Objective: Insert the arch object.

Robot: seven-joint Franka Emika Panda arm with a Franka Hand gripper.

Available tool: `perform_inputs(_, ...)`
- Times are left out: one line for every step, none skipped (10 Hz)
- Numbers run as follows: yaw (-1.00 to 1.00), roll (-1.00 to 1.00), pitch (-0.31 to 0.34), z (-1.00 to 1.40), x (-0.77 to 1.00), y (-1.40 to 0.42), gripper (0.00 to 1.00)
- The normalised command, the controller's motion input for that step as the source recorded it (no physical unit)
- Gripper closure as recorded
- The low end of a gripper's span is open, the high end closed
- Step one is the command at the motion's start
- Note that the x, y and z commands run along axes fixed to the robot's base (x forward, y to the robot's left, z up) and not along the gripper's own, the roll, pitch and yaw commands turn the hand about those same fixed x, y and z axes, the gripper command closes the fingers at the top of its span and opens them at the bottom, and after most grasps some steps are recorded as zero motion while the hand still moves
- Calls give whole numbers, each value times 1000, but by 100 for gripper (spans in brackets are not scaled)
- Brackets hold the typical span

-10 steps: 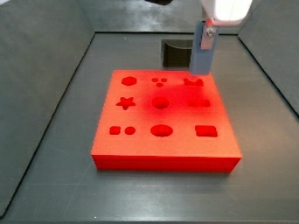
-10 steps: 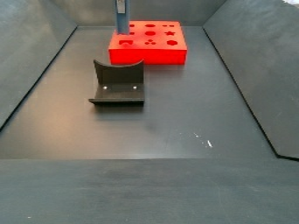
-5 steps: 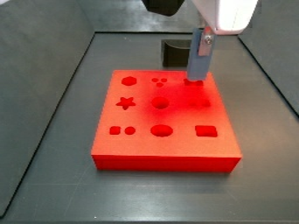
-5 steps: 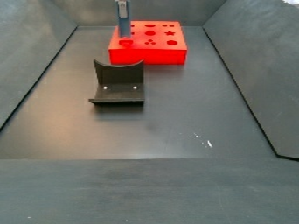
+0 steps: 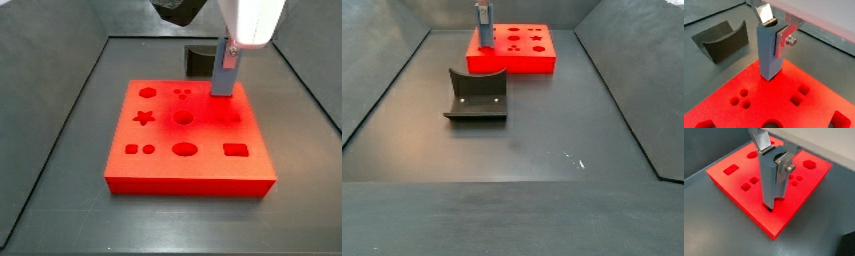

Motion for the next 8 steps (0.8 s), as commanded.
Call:
perform_inputs(0, 3, 19, -37, 214, -14, 100)
perform_inputs(40, 3, 30, -54, 260, -26, 100)
perform_inputs(20, 0, 20, -63, 209, -26, 100)
perform_inputs(0, 0, 0, -103, 6, 0, 100)
perform_inputs(0, 0, 0, -80, -63, 0, 100)
perform_inputs(-80, 0, 0, -29, -243, 0, 100)
perform_inputs(-91, 0, 0, -3, -260, 14, 100)
perform_inputs(0, 0, 0, -6, -26, 0, 100)
